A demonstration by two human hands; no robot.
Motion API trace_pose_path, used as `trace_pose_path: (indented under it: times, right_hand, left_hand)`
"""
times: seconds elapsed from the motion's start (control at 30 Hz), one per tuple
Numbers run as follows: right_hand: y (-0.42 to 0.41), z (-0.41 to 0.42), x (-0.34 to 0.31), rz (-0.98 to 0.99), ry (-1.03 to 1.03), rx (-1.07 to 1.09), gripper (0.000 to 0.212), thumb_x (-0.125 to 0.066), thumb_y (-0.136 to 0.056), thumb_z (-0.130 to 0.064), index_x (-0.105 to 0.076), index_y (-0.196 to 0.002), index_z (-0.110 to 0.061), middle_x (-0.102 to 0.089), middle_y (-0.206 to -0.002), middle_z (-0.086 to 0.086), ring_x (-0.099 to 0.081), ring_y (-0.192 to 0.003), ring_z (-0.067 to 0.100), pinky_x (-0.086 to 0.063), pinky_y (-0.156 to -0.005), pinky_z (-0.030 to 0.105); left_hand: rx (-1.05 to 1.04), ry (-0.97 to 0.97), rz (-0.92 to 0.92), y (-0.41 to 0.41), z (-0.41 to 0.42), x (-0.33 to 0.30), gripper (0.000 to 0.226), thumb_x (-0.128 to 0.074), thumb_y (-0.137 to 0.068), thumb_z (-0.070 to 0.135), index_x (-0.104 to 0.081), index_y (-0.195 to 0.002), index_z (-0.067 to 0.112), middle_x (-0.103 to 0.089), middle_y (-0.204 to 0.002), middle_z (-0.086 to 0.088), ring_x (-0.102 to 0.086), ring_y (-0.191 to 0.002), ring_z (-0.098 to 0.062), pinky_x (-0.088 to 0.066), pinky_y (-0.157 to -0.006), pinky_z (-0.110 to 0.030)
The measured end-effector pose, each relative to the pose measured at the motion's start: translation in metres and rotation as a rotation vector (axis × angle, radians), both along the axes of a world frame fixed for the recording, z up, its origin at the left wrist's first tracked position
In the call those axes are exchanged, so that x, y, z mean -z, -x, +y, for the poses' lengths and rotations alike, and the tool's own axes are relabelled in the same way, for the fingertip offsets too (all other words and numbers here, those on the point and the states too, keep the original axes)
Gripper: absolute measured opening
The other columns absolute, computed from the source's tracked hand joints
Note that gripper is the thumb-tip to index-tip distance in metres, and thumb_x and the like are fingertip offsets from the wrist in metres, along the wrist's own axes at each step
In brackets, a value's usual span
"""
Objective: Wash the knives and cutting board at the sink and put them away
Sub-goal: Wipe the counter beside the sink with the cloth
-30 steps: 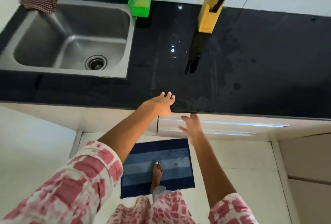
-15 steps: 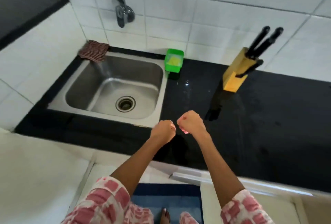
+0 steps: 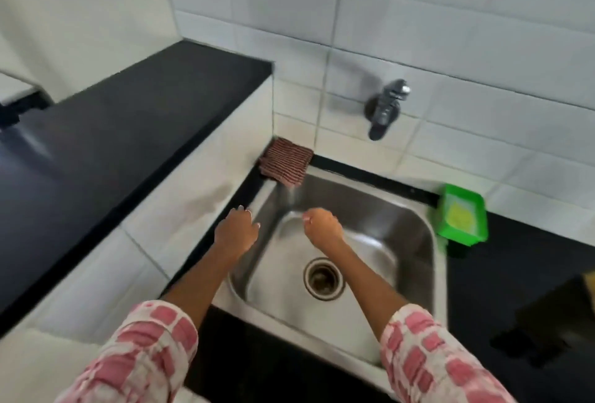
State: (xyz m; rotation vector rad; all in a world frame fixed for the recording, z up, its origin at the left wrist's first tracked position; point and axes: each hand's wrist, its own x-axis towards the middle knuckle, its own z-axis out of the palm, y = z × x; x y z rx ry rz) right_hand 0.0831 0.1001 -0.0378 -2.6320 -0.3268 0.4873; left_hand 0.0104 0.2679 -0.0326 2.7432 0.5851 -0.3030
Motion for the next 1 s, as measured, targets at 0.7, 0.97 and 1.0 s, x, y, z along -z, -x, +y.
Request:
trace_pose_path:
  times: [0.7,0.97,1.0]
  right_hand:
    - [-0.167,0.167,0.066,-0.287,0.189,-0.033,0.063,-0.022,-0.094,-0.045,-0.007,-0.15,-0.021,-0.003,-0.159,0.006,0.005,-0.146,0.023,0.008,-0.114,0.057]
    - [-0.115,0.176,0.065,-0.306,0.154,-0.006,0.06,-0.026,-0.094,-0.039,-0.013,-0.149,-0.019,-0.011,-0.158,0.006,-0.003,-0.146,0.024,0.003,-0.116,0.056]
    - [-0.1,0.178,0.065,-0.301,0.151,-0.018,0.06,-0.027,-0.095,-0.039,-0.01,-0.15,-0.019,-0.008,-0.158,0.006,-0.001,-0.146,0.024,0.003,-0.116,0.055]
  left_hand:
    - [0.243,-0.024,0.295,-0.086,0.058,0.036,0.055,-0.027,-0.099,0.017,-0.009,-0.147,-0.001,-0.007,-0.157,-0.016,-0.009,-0.145,-0.026,-0.019,-0.115,-0.037]
    - [-0.09,0.21,0.061,-0.082,0.055,-0.005,0.031,-0.038,-0.095,0.008,-0.054,-0.12,-0.003,-0.056,-0.124,-0.02,-0.053,-0.115,-0.034,-0.043,-0.094,-0.04]
    - [-0.123,0.255,-0.015,-0.081,0.055,-0.009,0.03,-0.038,-0.096,0.009,-0.056,-0.117,-0.004,-0.058,-0.121,-0.021,-0.054,-0.112,-0.035,-0.043,-0.093,-0.04]
